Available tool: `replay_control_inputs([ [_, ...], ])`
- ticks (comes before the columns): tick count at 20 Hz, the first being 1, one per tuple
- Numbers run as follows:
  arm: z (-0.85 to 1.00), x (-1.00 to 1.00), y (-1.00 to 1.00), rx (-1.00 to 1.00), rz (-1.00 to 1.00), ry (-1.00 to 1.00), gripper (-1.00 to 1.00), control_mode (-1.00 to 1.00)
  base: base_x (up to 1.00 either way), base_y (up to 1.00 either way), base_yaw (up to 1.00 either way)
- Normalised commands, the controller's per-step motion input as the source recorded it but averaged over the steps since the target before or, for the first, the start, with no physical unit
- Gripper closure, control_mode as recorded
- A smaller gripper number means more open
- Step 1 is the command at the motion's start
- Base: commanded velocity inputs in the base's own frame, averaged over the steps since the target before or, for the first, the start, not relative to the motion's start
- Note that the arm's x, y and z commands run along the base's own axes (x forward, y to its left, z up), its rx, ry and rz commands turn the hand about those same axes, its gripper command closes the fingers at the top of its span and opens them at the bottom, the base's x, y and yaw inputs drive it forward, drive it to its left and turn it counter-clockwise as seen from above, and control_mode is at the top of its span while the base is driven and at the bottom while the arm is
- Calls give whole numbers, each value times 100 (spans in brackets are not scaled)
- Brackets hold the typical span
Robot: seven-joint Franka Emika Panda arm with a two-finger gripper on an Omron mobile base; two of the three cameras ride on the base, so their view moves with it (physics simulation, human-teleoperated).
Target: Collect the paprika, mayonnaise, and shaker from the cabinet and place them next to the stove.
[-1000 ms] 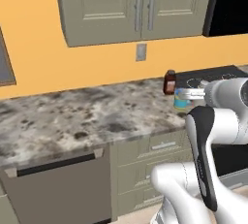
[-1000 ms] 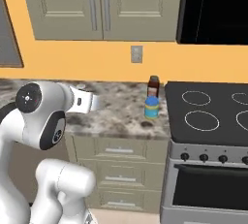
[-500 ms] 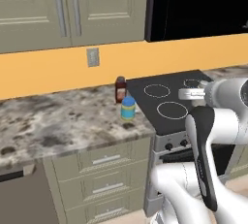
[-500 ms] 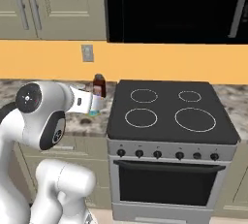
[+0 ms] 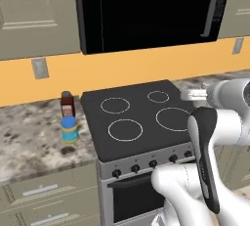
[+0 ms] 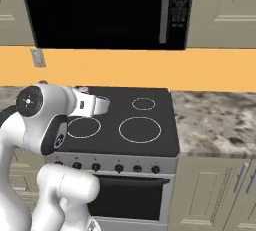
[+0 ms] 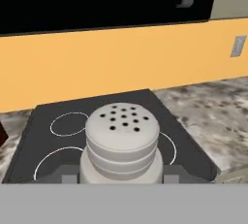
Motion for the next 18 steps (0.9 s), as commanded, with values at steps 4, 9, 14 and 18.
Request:
replay_control_inputs([
  [4,0,0,0,0,0,0,100,100,78,-83,2],
  [9,-11,13,-6,2,6,-1,100,-100,65,-31,14],
  [14,-74,54,-63,4,29,-1,100,-100,0,0,0],
  [18,-64,43,-81,0,22,3,100,-100,0,0,0],
])
